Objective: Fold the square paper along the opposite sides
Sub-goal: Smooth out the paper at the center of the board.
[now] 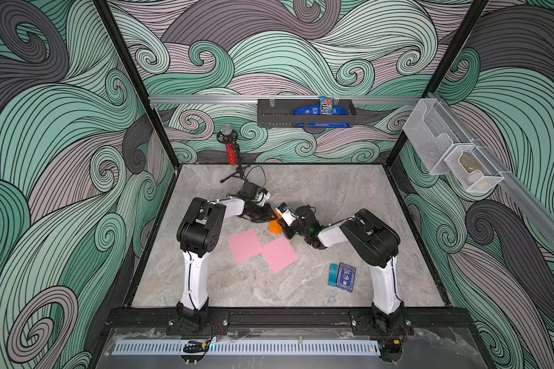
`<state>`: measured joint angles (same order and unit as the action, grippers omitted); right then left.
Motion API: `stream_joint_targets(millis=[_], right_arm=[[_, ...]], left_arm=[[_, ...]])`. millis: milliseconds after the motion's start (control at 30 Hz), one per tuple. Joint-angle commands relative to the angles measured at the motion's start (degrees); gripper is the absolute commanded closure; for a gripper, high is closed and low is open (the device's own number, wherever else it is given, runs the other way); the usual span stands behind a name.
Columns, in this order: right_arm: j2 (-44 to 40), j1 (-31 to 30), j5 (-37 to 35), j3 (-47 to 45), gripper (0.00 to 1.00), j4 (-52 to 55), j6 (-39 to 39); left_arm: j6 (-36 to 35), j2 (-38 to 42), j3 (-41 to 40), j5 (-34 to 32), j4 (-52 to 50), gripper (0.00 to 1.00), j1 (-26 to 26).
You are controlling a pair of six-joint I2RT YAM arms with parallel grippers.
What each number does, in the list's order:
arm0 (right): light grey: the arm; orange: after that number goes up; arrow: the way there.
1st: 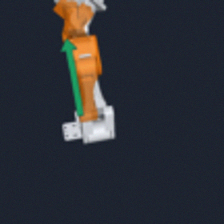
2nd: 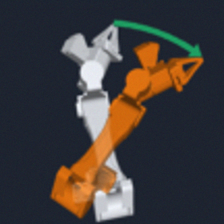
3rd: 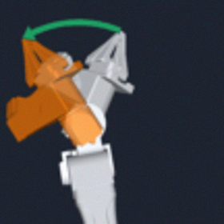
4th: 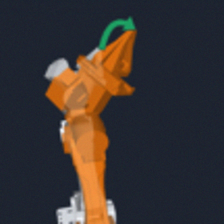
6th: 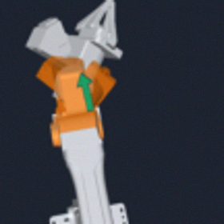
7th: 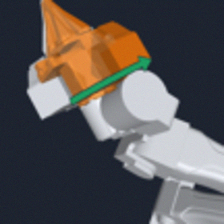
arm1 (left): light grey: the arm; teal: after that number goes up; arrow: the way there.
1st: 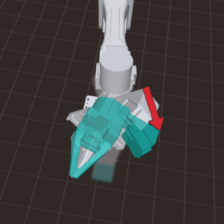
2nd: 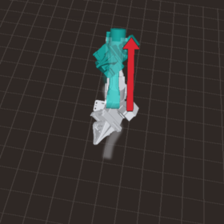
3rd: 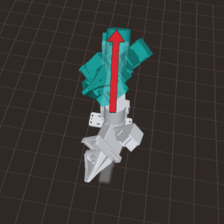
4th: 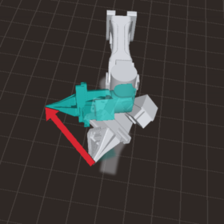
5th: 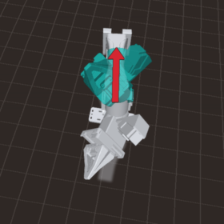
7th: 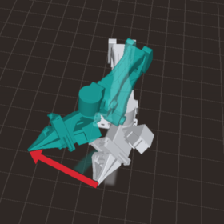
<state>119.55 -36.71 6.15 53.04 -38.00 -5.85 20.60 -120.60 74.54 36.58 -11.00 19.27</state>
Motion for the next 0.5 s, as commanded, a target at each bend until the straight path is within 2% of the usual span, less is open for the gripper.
stream_joint_targets(millis=[0,233,400,467], right_arm=[[-0.75,-0.38,0.54,-1.58,0.88,3.63,-0.39],[-1.01,-0.39,0.52,-1.53,0.88,3.7,-0.6],[-1.43,-0.4,0.62,-1.1,0.88,3.98,-0.57],[-2.29,-0.4,1.09,-0.71,0.88,4.58,-0.73]], left_arm=[[-0.23,-2.96,0.51,-3.44,-3.85,0.82,-0.17],[-0.26,-3.12,0.65,-3.32,-3.85,0.89,-0.37],[-0.27,-3.24,0.63,-3.0,-3.6,0.99,-0.37],[-0.29,-3.23,0.67,-3.0,-3.67,1.0,-0.4]])
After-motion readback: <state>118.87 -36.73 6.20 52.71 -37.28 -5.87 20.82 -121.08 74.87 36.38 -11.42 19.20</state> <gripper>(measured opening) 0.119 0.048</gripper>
